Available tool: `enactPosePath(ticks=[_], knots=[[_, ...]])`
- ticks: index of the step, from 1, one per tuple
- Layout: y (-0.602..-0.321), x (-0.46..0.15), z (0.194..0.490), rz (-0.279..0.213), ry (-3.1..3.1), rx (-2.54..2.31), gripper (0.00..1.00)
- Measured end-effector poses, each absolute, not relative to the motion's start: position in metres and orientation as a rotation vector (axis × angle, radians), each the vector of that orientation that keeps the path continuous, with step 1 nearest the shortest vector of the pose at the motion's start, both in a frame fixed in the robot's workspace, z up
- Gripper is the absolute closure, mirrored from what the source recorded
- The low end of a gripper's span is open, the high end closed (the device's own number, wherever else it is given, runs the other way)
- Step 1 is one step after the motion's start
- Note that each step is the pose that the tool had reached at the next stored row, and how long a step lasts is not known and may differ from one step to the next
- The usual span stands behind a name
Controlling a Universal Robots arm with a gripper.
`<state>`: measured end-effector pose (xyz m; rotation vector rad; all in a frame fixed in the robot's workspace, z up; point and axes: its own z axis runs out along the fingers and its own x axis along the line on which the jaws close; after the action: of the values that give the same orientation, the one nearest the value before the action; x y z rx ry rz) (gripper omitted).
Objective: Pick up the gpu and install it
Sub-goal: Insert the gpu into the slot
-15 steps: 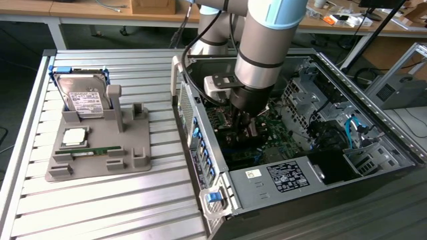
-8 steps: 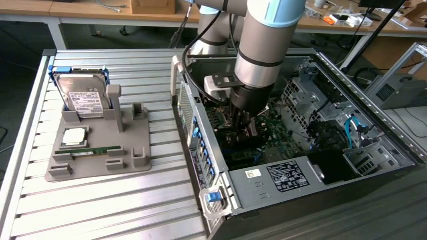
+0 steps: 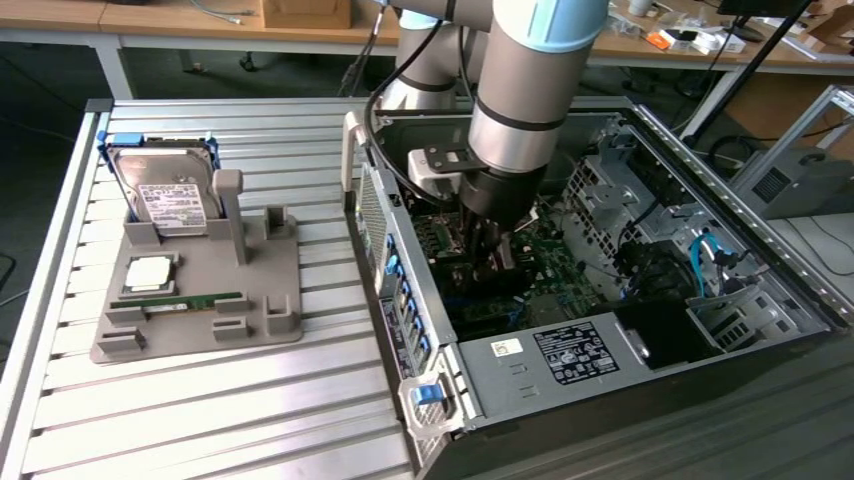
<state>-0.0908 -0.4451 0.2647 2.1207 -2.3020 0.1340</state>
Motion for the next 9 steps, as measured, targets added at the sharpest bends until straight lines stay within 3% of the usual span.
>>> enactPosePath(ticks=[9], knots=[[-0.444,-0.0908,0.2649,0.134,-2.302,2.121,0.73]])
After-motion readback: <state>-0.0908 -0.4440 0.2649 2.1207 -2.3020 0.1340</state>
